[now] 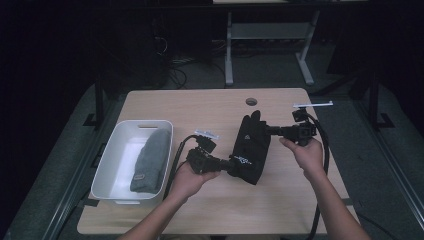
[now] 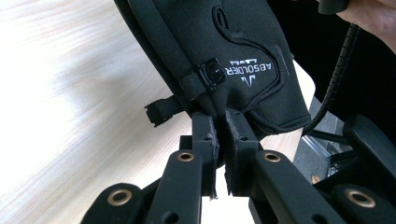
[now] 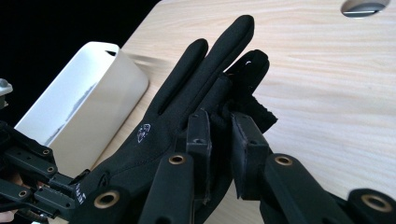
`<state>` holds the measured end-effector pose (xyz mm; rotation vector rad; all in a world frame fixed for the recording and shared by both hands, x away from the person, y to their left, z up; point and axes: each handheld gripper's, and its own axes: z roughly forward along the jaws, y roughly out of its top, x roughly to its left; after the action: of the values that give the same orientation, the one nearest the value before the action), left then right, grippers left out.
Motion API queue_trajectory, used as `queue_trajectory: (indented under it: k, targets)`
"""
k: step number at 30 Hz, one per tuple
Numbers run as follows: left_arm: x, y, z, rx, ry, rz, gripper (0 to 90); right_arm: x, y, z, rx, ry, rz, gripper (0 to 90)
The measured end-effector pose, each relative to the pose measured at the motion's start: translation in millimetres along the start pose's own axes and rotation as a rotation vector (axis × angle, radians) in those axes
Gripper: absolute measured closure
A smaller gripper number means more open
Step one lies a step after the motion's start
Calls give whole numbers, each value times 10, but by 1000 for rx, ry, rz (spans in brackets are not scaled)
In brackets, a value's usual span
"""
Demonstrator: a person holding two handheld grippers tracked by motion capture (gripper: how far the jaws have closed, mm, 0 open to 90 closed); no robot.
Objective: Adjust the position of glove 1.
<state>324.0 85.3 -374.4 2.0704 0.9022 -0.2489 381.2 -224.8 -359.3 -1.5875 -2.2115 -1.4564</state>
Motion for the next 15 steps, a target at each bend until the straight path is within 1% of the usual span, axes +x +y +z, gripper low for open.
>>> queue_trajectory:
  k: [3, 10, 15]
  targets:
    - [11, 1, -82, -9, 5, 0, 843, 61, 50, 23, -7, 7, -12, 787]
    - [45, -20, -243, -28, 17, -2, 843, 195, 146, 106, -2, 16, -34, 788]
    - [68, -33, -355, -39, 18, -2, 843, 282, 204, 169, 3, 24, -45, 788]
